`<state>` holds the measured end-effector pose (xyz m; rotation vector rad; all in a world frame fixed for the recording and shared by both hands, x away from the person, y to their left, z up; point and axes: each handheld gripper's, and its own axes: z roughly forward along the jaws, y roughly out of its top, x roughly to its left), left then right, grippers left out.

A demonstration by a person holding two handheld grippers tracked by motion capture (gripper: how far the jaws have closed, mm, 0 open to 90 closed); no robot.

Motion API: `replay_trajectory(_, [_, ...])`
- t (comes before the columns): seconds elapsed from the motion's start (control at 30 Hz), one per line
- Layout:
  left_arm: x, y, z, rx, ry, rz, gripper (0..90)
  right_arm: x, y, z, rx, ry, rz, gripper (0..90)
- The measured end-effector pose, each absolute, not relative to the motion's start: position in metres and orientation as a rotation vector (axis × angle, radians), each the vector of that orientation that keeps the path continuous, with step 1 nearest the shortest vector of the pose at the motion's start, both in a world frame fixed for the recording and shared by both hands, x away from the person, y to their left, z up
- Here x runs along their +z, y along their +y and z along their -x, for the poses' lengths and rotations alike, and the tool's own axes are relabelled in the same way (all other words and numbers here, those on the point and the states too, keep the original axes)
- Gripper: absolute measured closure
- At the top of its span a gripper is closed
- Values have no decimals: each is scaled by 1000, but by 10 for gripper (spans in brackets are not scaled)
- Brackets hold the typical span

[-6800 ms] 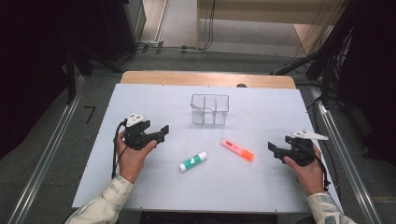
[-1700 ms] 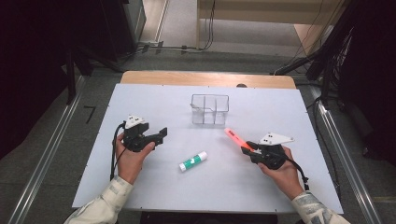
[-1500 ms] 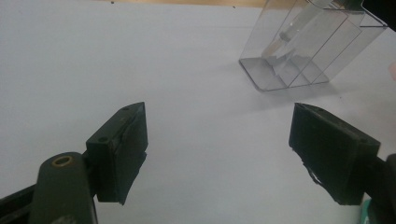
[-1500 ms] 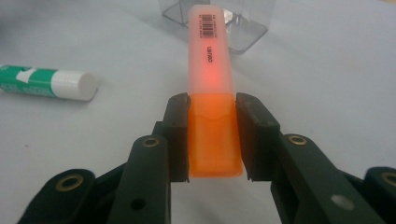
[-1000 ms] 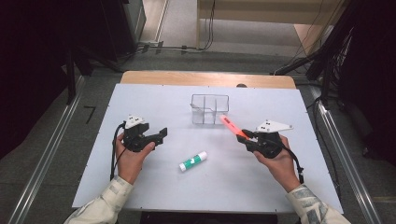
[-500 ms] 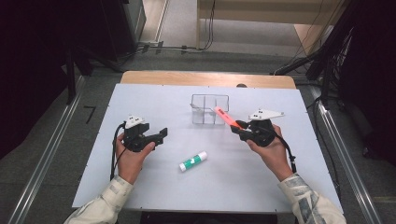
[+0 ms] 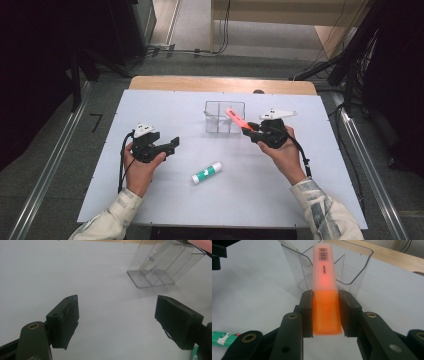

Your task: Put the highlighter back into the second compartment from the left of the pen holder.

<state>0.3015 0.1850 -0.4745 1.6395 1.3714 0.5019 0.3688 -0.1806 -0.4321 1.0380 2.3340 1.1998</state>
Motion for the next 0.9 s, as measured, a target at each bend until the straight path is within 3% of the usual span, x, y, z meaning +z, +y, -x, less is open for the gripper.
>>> replay_trajectory(0.9, [-474,185,-301,502,1364,-1635,204,-415,-160,-393,1087,2385,-1048,645])
